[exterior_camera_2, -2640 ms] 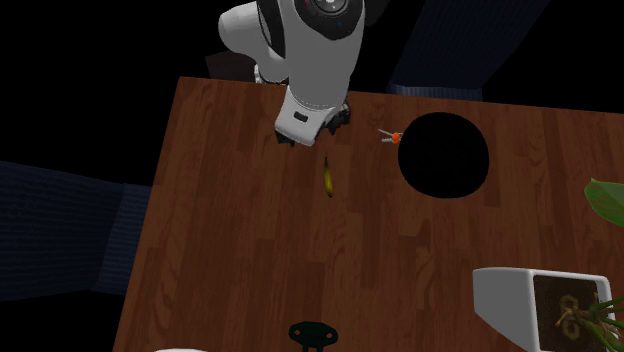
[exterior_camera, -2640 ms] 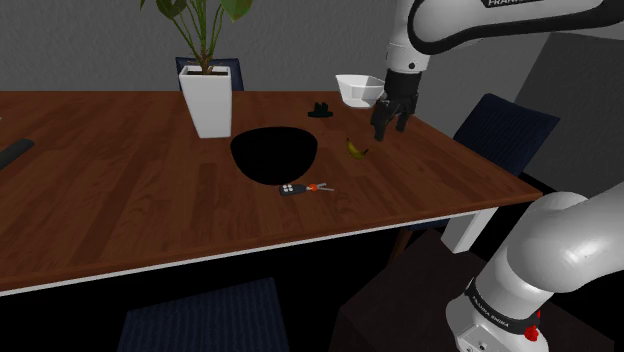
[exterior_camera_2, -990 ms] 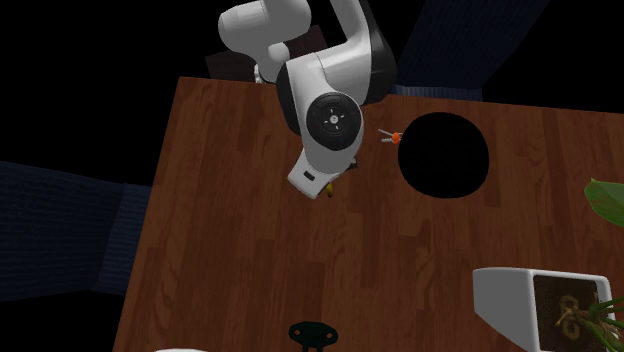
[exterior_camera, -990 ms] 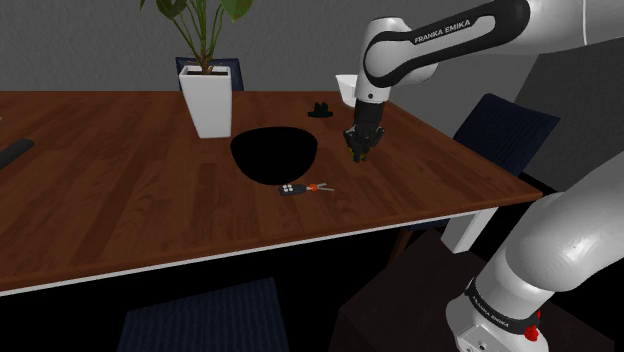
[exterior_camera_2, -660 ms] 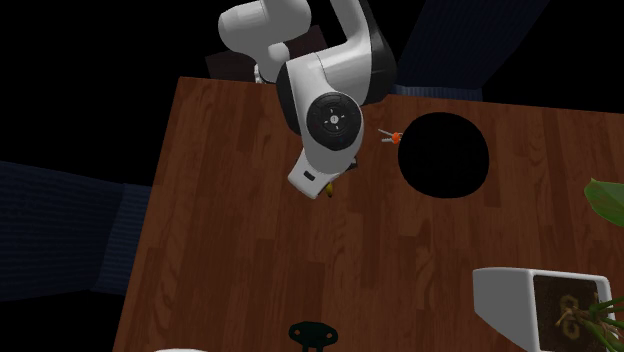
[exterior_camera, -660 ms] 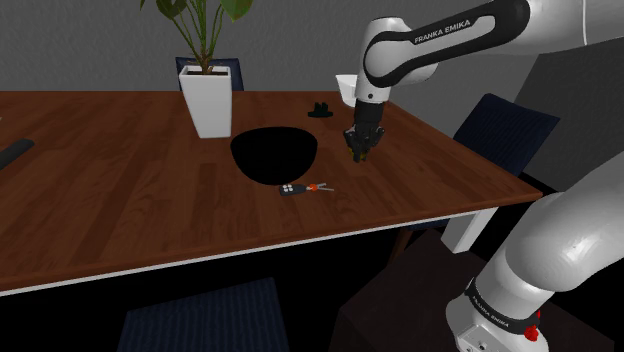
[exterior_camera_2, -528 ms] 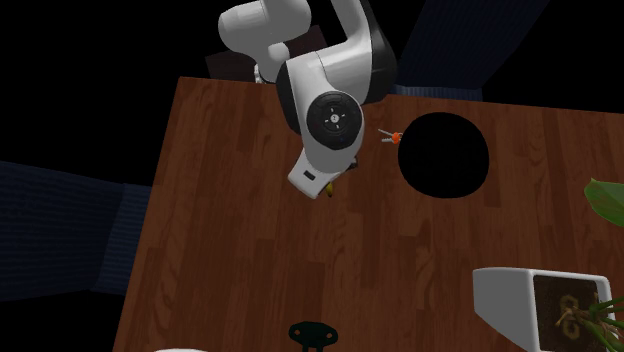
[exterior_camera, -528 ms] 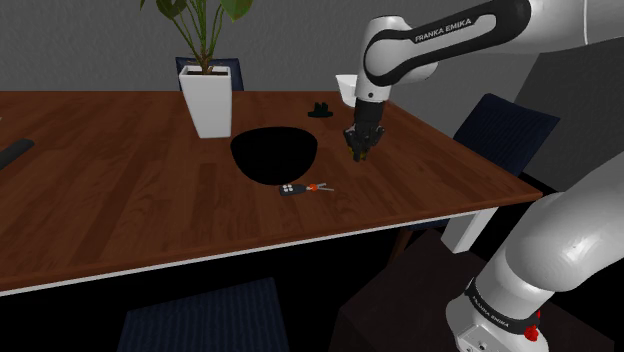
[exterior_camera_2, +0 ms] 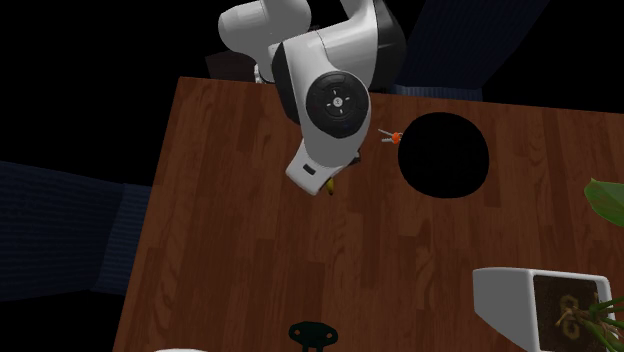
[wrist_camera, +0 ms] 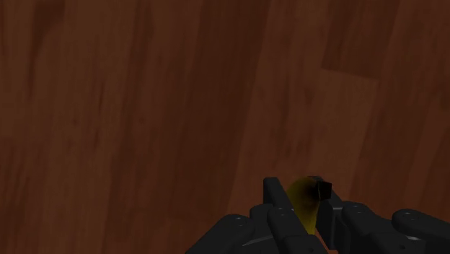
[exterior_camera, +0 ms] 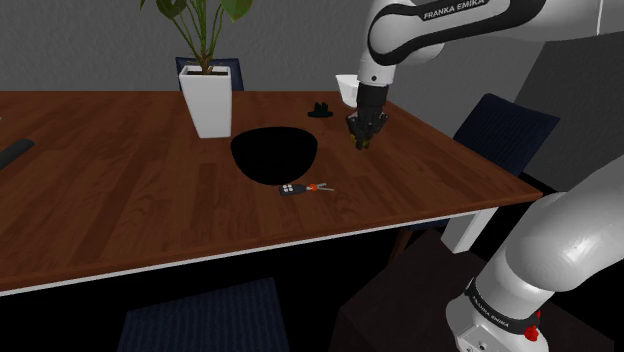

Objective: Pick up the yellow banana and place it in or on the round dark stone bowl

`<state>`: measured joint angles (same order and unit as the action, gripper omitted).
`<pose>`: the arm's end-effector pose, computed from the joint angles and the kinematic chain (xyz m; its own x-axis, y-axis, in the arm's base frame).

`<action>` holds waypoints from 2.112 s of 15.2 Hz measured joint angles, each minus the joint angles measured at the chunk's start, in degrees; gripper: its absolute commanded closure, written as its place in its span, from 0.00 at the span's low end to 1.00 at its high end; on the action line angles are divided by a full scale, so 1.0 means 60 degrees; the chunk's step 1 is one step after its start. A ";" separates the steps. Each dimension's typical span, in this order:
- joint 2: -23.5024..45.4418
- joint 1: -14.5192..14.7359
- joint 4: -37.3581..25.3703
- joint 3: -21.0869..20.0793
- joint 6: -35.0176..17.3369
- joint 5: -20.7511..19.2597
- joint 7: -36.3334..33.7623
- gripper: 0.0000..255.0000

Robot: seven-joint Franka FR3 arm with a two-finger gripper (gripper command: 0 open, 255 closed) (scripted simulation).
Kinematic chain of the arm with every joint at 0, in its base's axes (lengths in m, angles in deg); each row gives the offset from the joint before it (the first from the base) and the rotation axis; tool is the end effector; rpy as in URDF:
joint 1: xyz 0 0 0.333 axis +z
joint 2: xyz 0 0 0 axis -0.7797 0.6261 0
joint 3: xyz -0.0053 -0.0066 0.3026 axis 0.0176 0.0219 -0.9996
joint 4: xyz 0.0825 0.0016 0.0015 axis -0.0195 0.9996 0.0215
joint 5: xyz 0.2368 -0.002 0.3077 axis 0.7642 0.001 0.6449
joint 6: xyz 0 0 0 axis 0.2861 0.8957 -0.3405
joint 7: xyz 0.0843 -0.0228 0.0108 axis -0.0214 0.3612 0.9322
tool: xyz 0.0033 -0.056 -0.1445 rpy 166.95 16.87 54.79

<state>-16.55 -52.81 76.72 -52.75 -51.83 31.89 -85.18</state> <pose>0.4479 0.0170 0.4381 0.9749 -0.2117 -0.0688 -0.2144 -0.9761 -0.0349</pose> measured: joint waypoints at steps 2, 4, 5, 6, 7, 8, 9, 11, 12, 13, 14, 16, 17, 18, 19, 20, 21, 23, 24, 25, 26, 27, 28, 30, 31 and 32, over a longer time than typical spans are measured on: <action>-0.0036 -0.0006 -0.0203 0.0011 0.0240 -0.0008 0.0001 1.00; -0.0057 0.0001 -0.0459 0.0002 0.0516 -0.0007 -0.0031 1.00; -0.0067 0.0001 -0.0592 0.0002 0.0658 -0.0009 -0.0042 1.00; -0.0076 0.0002 -0.0701 0.0003 0.0777 -0.0010 -0.0049 1.00; -0.0110 -0.0006 -0.0810 0.0016 0.0921 -0.0017 -0.0039 1.00; -0.0092 -0.0005 -0.0922 0.0014 0.1013 -0.0018 -0.0049 1.00; -0.0082 0.0000 -0.1054 0.0007 0.1136 -0.0016 -0.0069 1.00; -0.0086 -0.0001 -0.1335 0.0010 0.1418 -0.0020 -0.0085 1.00; -0.0070 -0.0001 -0.1470 0.0012 0.1537 -0.0022 -0.0089 1.00; -0.0067 -0.0010 -0.1590 0.0027 0.1657 -0.0029 -0.0073 1.00; -0.0106 0.0000 -0.1697 0.0013 0.1803 -0.0022 -0.0106 1.00; -0.0050 -0.0011 -0.2014 0.0031 0.2063 -0.0035 -0.0097 1.00; -0.0031 -0.0019 -0.2168 0.0045 0.2199 -0.0042 -0.0084 1.00; 0.0009 -0.0018 -0.2328 0.0043 0.2318 -0.0042 -0.0097 1.00; 0.0018 -0.0017 -0.2477 0.0044 0.2458 -0.0042 -0.0105 1.00; 0.0028 -0.0018 -0.2589 0.0045 0.2560 -0.0043 -0.0109 1.00; 0.0071 -0.0017 -0.2746 0.0043 0.2673 -0.0044 -0.0120 1.00; 0.0098 -0.0018 -0.3053 0.0049 0.2954 -0.0047 -0.0130 1.00; 0.0114 -0.0019 -0.3152 0.0050 0.3035 -0.0048 -0.0133 1.00; 0.0152 0.0022 -0.3223 -0.0022 0.3064 -0.0021 -0.0245 1.00; 0.0189 0.0076 -0.3298 -0.0116 0.3095 0.0014 -0.0390 1.00; 0.0253 0.0156 -0.3326 -0.0258 0.3045 0.0061 -0.0598 1.00; 0.0388 0.0241 -0.3493 -0.0411 0.3066 0.0107 -0.0831 1.00; 0.0621 0.0423 -0.3693 -0.0735 0.2997 0.0192 -0.1327 1.00; 0.0787 0.0500 -0.3875 -0.0873 0.2997 0.0217 -0.1546 1.00; 0.0789 0.0585 -0.3844 -0.1006 0.2950 0.0257 -0.1756 1.00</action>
<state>-11.81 -49.30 53.65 -58.79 -34.13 33.43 -95.72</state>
